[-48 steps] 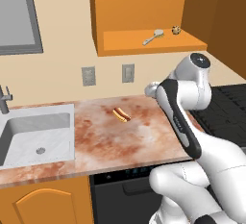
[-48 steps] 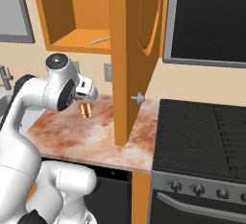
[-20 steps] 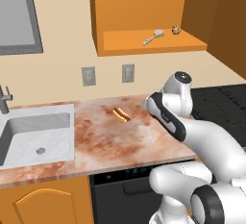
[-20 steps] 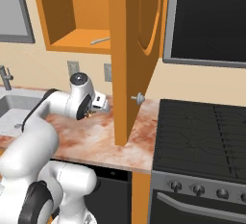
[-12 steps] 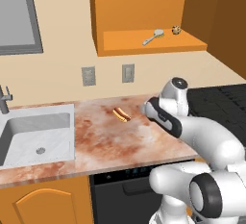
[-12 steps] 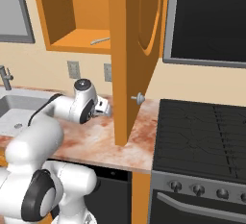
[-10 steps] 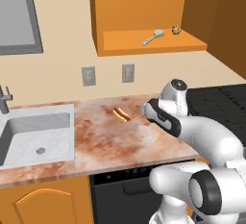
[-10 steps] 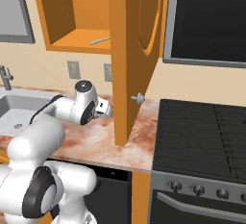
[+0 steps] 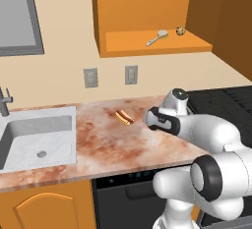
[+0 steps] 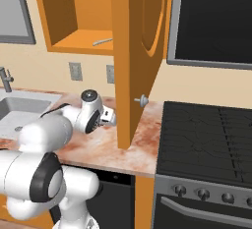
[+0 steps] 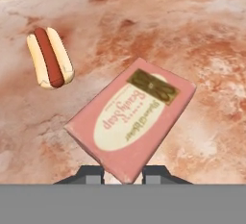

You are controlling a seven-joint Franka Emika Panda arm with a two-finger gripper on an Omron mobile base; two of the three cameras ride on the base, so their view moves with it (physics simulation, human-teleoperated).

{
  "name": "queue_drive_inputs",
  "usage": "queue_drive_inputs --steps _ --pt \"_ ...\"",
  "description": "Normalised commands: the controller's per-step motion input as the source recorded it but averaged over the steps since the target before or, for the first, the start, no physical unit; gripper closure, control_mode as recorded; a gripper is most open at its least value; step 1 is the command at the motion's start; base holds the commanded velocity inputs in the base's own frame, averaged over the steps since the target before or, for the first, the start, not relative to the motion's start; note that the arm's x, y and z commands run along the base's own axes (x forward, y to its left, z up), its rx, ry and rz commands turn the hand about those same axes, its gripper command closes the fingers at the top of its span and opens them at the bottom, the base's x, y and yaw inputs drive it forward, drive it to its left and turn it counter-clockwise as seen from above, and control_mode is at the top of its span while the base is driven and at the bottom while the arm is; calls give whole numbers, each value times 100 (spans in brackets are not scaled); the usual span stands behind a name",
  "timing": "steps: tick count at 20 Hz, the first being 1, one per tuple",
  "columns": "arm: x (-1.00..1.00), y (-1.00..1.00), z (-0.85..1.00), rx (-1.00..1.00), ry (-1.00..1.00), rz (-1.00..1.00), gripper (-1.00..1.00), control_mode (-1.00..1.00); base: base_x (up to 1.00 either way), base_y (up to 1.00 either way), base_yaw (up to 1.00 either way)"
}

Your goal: Pick the bar soap and dish brush from the cabinet and place them on the counter.

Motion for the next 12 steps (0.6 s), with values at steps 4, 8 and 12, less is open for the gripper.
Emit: queue_drive_inputs --steps 4,8,12 --pt "20 -3 -23 0 5 0 100 -100 0 0 0" --pt "21 -4 -22 0 7 0 100 -100 0 0 0" --pt "22 -3 -18 0 10 0 100 -100 0 0 0"
